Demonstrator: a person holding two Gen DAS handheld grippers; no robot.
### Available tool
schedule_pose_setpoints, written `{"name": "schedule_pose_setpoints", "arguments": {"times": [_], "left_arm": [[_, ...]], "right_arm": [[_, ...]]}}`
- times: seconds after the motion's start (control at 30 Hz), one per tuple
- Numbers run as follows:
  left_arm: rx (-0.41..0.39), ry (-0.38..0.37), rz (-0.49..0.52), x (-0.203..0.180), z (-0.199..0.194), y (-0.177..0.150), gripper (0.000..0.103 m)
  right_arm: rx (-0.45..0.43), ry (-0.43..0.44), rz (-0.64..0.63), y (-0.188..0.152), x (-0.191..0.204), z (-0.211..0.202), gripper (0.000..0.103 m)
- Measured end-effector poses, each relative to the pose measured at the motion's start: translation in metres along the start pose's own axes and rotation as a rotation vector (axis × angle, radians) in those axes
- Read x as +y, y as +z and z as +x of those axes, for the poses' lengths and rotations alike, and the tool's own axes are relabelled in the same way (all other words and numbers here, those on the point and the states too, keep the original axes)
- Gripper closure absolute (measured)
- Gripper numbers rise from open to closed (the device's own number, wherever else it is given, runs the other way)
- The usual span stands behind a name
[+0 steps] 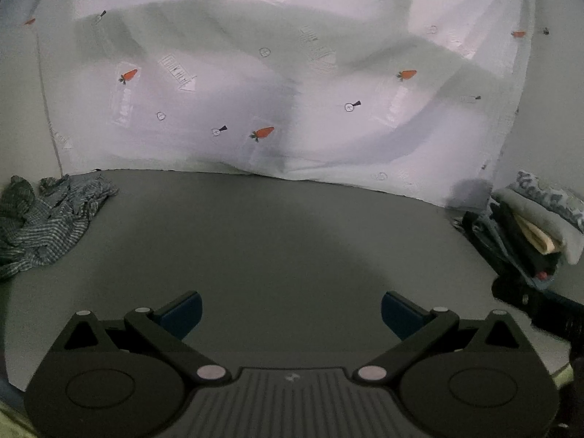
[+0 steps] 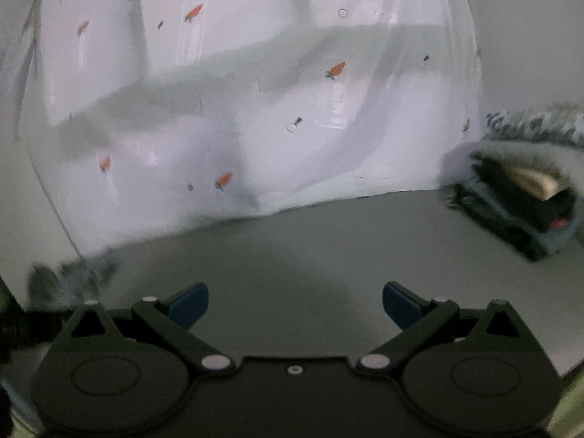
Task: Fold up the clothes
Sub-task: 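Move both tools to the crumpled checked shirt and grasp it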
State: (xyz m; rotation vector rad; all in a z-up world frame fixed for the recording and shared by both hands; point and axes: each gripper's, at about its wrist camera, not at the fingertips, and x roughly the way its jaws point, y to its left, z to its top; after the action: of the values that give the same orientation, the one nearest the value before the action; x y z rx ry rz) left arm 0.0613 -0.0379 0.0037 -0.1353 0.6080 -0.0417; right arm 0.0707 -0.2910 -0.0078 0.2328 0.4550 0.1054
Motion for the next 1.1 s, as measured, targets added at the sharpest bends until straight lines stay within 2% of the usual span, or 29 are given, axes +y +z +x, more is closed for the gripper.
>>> {"name": "schedule_pose_setpoints", "arguments": {"times": [0.13,0.27,0.4,0.47,0.6,0.77,0.87,1.0,1.1], "left_arm": [[-0.011,-0.009,-0.089,0.012,0.018,0.016,0.0],[0.005,0.039,-0.22,0.025,0.044,0.028,0.0],[0.106,0.113,-0.336,0.051,0.069,0.029,0.0],[0.15,0.125,-0.426,0.074,0.076,0.025,0.0],[0.187,0.149,-0.605,0.13,0.089,0.02,0.0],[0.206,0.158,-0.699,0.207,0.11,0.02,0.0],[0.203,0.14,-0.735,0.257,0.123,0.026,0.0],[0.174,0.158,-0.779,0.326,0.145,0.041,0.0],[0.171,0.211,-0.798,0.379,0.165,0.052,0.0]], "right_arm": [[0.031,0.061,0.063,0.008,-0.007,0.036,0.0],[0.093,0.071,0.057,0.008,-0.007,0.077,0.0],[0.178,0.073,0.001,0.007,0.0,0.121,0.0],[0.195,0.054,-0.042,0.008,0.01,0.137,0.0],[0.275,0.082,-0.053,0.004,0.037,0.176,0.0],[0.331,0.093,-0.107,-0.008,0.098,0.215,0.0],[0.363,0.095,-0.089,-0.009,0.139,0.244,0.0],[0.394,0.105,-0.093,-0.008,0.206,0.294,0.0],[0.41,0.125,-0.116,-0.009,0.261,0.337,0.0]]}}
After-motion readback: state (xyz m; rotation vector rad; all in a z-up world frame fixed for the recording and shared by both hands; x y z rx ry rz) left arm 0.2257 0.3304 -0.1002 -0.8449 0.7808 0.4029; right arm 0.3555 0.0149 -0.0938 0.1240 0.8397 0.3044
